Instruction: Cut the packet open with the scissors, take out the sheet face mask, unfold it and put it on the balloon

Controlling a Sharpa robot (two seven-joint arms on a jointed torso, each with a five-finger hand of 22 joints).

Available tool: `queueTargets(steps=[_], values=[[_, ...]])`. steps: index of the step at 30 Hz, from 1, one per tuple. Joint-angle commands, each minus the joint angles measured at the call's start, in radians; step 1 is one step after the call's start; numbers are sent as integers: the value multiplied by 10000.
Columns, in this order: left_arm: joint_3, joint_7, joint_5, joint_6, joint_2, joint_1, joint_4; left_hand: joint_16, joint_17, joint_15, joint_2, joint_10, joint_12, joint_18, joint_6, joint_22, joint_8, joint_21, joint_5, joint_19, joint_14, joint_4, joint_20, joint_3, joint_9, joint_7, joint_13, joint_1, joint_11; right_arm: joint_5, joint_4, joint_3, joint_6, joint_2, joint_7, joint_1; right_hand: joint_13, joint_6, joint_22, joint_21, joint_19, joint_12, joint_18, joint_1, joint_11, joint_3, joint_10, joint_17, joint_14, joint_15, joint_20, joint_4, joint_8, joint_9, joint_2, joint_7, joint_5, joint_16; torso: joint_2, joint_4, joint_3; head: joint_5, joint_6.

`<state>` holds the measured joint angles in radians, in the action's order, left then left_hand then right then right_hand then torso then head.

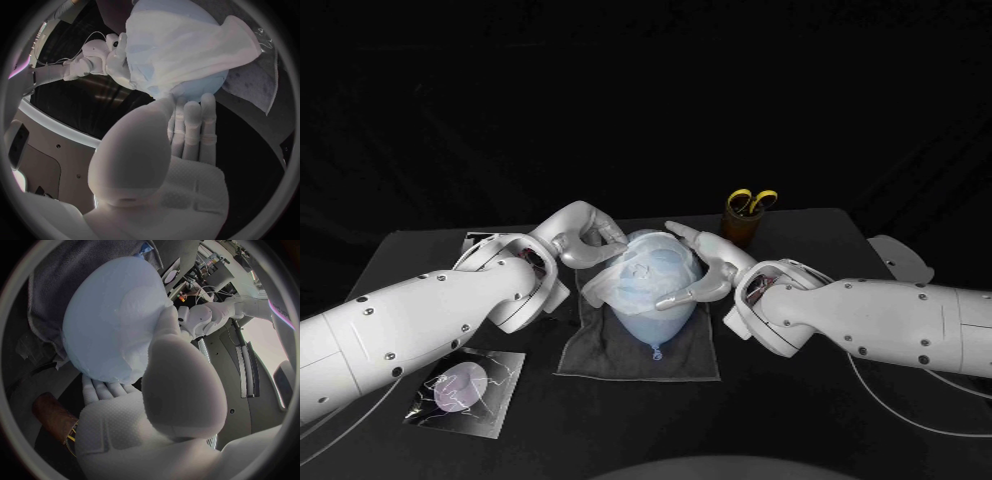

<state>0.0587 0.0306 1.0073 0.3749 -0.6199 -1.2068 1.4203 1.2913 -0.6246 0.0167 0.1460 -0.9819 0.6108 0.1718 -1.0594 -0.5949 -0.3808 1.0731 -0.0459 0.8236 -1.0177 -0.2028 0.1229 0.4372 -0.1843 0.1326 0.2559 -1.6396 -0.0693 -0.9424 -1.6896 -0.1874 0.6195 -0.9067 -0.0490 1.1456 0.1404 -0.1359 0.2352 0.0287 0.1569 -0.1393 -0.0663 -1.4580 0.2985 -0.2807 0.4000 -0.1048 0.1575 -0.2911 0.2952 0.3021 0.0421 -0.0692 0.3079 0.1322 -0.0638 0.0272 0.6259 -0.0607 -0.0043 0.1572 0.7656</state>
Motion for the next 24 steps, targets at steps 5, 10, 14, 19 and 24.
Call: queueTargets(steps=[5,10,14,19,24], values=[[3,313,185,412,51,4,58,514,-901,-123,241,-202,154,108,-194,-453,-210,634,-30,-226,-692,306,-50,865,-225,-89,-6,480,114,-31,-30,-53,-509,48,-140,-63,17,-67,3,29,44,-70,-12,-93,12,59,86,-13,78,16,-7,6,43,-20,-2,967,-54,43,-2,-2,-2,-14,17],[0,569,-54,775,17,5,105,749,-1316,-185,373,-271,335,116,-240,-654,-357,942,-8,-276,-1000,550,-86,1627,-470,-157,59,906,172,-120,-15,-53,-511,53,-159,-63,15,-90,1,30,45,-81,-12,-98,12,67,89,-11,78,17,-7,6,52,-31,-2,968,-57,43,1,-9,-4,-14,14],[-5,788,-347,1139,-23,5,139,908,-1606,-197,529,-243,516,120,-179,-793,-475,1174,-28,-288,-1237,815,-122,2273,-796,-171,139,1295,182,-214,10,-53,-522,74,-180,-63,11,-91,-2,30,46,-86,-12,-103,12,70,82,-6,73,17,-7,5,54,-31,-2,965,-58,42,1,-10,-3,-15,13],[-13,862,-567,1337,-76,3,140,965,-1682,-197,629,-164,731,122,-50,-886,-602,1336,-47,-337,-1305,1144,-136,2835,-1262,-169,241,1748,181,-328,34,-53,-516,92,-190,-68,5,-101,-2,30,48,-88,-12,-111,12,74,70,-3,72,17,-7,5,59,-37,-3,955,-59,41,-1,-15,-3,-24,0],[-21,760,-620,1295,-71,-9,-27,975,-1674,-196,639,-119,821,123,6,-924,-645,1407,-48,-352,-1308,1302,-143,3040,-1480,-167,284,1895,177,-416,31,-54,-504,87,-196,-70,4,-106,-9,29,46,-97,-12,-121,12,76,71,-4,76,16,-7,5,62,-40,-2,938,-59,41,-5,-11,-1,-24,2]])
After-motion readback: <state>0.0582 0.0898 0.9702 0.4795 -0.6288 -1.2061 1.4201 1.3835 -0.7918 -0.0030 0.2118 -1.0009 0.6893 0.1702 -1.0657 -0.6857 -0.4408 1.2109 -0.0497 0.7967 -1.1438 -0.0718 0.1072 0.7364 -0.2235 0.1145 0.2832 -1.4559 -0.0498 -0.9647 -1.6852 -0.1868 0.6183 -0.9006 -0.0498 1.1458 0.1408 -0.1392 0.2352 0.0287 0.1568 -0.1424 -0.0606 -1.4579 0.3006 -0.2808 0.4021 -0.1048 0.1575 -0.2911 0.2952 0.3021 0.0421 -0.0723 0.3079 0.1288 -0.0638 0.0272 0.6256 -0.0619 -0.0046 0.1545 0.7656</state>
